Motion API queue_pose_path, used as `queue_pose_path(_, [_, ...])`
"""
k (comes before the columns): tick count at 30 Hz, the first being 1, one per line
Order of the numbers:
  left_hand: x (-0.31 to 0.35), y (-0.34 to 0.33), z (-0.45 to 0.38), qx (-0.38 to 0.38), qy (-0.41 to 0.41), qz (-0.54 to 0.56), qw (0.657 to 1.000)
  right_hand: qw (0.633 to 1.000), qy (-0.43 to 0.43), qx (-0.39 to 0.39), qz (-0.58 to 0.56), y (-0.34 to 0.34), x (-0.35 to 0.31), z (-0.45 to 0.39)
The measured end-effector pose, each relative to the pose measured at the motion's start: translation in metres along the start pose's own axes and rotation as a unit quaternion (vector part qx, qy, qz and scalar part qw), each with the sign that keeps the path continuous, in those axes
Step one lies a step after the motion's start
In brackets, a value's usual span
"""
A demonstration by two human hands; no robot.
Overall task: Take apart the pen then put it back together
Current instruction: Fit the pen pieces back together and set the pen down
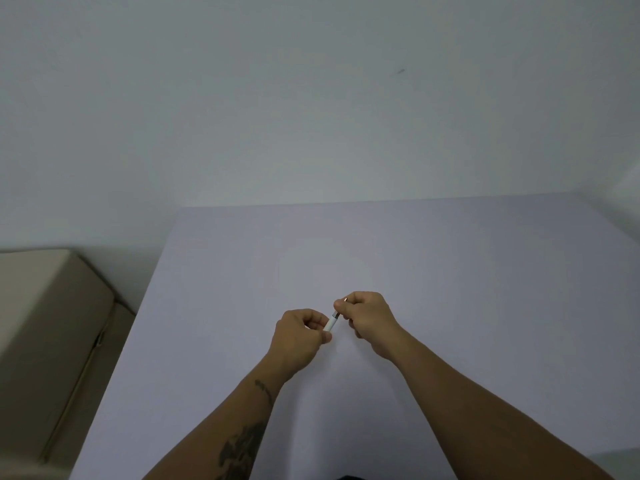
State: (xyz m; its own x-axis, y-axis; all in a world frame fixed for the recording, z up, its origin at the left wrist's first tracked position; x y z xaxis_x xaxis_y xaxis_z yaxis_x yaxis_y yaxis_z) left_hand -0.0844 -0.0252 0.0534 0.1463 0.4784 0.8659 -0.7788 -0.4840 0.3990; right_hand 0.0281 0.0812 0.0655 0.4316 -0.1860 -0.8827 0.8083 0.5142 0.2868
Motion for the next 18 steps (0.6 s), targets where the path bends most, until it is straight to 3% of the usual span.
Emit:
queue_pose_path(3, [-0.0011,-0.0003,-0.0008,-0.008,0.001,0.0,1.0,1.0,-0.007,-0.004,-0.001,0.0,0.0026,0.0002])
queue_pose_path(7, [-0.0019,0.0028,-0.0018,-0.013,0.005,-0.005,1.0,0.993,-0.051,-0.069,-0.081,0.0,0.0046,0.0025])
queue_pose_path(14, [-0.0029,0.003,-0.0033,-0.019,0.006,-0.014,1.0,1.0,-0.021,-0.02,0.006,-0.0036,0.0061,0.0005])
queue_pose_path(18, [0.0001,0.0033,-0.0038,-0.026,0.008,-0.01,1.0,0.996,-0.046,-0.057,-0.055,-0.0006,0.007,-0.0023])
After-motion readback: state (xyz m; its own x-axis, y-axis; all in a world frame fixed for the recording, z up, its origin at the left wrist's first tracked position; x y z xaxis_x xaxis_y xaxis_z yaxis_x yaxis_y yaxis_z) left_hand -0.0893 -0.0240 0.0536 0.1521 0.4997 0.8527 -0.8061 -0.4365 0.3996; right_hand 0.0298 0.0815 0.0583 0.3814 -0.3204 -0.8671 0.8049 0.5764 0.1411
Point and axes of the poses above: each hand's wrist, its own z-axis away from the middle knuckle, its own y-axis out of the back of the hand, x = y × z, the point moved 2 cm from there along -z, towards the middle knuckle, and after that the axes turned 5 degrees about x, right-handed, at the moved point
